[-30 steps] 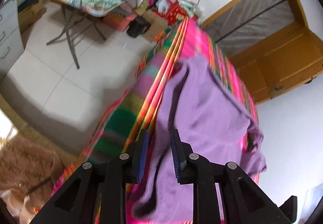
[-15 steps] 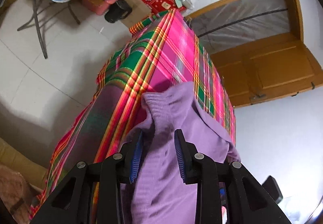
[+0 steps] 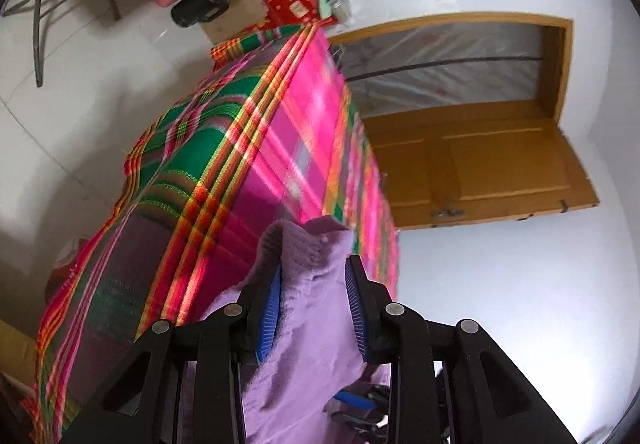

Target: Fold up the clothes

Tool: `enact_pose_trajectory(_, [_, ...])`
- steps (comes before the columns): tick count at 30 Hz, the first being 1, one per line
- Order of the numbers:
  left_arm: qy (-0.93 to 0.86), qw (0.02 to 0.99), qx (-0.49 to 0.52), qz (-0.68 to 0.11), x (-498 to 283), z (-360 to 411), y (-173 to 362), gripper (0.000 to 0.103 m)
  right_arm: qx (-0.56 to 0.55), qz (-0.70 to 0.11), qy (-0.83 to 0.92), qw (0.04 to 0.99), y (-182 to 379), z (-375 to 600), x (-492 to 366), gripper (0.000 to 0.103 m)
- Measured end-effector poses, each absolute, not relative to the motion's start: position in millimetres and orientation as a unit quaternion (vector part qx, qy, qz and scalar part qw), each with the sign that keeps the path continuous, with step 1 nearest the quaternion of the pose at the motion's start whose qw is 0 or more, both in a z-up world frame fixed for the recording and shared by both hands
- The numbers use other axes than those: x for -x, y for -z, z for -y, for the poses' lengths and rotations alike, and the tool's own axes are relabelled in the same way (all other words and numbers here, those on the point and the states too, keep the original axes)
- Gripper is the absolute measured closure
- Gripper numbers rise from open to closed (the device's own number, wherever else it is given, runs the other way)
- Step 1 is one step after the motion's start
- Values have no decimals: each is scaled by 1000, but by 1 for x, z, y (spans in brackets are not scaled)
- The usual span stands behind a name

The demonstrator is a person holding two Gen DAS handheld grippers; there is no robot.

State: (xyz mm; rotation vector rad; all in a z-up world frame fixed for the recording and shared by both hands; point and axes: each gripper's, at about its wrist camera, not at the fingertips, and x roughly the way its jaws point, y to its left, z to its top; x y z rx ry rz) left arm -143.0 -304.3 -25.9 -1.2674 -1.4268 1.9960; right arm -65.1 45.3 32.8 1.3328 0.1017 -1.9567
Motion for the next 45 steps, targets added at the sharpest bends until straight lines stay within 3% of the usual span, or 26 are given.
enact_pose_trajectory(11, [-699, 202, 458, 511, 150, 288, 25, 73, -527, -39, 765, 368, -29, -38, 67, 75])
enact_pose_trajectory(12, [-701, 200, 455, 511, 150, 288, 25, 77, -528, -39, 765, 368, -28, -37, 67, 75])
enact_pose_trajectory(13, [-710, 192, 449, 507, 148, 290, 23, 98, -527, -38, 765, 368, -29, -37, 67, 75])
enact_pose_trajectory(14, [-724, 177, 439, 501, 146, 292, 20, 98, -527, -38, 765, 368, -28, -36, 66, 75])
enact_pose_trajectory(22, [-798, 81, 412, 432, 147, 313, 7, 98, -526, -39, 765, 370, -27, -35, 66, 75])
enact_pose_trajectory(29, [-785, 69, 443, 428, 149, 321, 27, 97, -524, -44, 763, 375, -26, -30, 59, 75])
enact_pose_trajectory(39, [-800, 67, 476, 359, 74, 309, -4, 73, -508, -50, 769, 385, -35, -33, 35, 75])
enact_pose_trajectory(45, [-811, 50, 518, 267, 34, 280, -12, 72, -499, -61, 769, 396, -39, -35, 7, 74])
